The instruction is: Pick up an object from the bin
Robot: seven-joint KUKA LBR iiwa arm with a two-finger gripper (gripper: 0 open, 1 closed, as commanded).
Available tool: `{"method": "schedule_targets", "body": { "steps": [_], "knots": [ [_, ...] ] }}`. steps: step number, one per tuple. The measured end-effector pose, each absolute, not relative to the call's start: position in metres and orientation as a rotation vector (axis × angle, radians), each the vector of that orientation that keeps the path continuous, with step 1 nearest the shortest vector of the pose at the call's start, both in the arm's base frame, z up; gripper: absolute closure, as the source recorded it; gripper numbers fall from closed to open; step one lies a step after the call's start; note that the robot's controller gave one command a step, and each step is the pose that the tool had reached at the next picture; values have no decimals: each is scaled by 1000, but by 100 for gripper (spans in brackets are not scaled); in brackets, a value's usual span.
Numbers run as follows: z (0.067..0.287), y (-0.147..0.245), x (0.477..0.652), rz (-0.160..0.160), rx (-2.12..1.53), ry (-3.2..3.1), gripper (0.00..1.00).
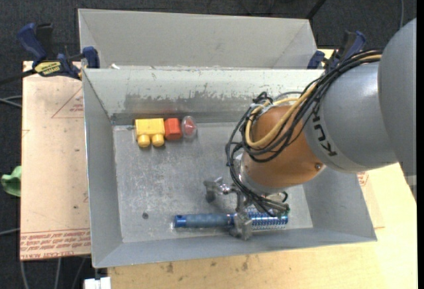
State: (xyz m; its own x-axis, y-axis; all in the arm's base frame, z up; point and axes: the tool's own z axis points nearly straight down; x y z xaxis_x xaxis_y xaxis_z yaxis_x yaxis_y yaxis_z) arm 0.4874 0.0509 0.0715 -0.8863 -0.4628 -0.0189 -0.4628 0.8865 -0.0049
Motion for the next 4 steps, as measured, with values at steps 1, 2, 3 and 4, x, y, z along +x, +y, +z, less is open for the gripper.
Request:
{"method": "schedule_targets", "body": {
  "steps": [1, 2, 3, 4],
  "knots": [
    [73, 52, 491, 1, -742, 3038, 0],
    [71, 52, 488, 3, -745, 3050, 100],
    [93, 53, 488, 2, -742, 3050, 100],
    [143, 53, 490, 1, -738, 3047, 100]
  ]
}}
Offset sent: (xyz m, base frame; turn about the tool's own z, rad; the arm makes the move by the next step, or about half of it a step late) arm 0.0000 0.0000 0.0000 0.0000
